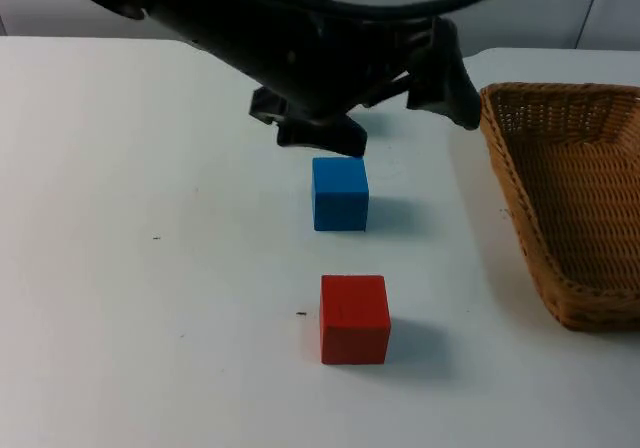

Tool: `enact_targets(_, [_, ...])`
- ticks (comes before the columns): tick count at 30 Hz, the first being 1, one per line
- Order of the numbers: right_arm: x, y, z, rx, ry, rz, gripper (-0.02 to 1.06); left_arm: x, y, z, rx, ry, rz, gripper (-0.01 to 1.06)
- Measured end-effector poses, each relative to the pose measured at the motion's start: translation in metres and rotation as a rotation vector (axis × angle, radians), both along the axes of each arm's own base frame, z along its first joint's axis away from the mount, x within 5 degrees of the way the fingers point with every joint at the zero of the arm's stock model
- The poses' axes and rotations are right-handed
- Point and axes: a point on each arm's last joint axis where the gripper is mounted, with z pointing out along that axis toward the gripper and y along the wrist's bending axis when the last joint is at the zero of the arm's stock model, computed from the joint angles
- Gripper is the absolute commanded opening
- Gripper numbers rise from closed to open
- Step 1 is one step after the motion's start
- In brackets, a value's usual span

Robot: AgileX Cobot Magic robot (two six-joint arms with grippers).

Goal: Pick up the basket with the left hand and place the blue cube into the basket with the right hand.

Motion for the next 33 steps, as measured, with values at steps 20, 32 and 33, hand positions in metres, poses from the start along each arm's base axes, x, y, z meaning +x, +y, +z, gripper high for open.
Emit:
enact_targets(20, [0.0,0.0,0.0,0.0,0.0,0.0,1.04,-0.005,-0.08,-0.039,-0.017,0.095,-0.045,1.05])
enact_targets(32, [0.0,0.0,0.0,0.0,0.0,0.0,1.04,-0.005,-0.109,-0.064,0.028,0.146,-0.05,1.04])
enact_targets(33, [0.0,0.0,0.0,0.0,0.0,0.0,1.04,-0.006,-0.114,-0.064,0.031,0.146,-0.051,1.04])
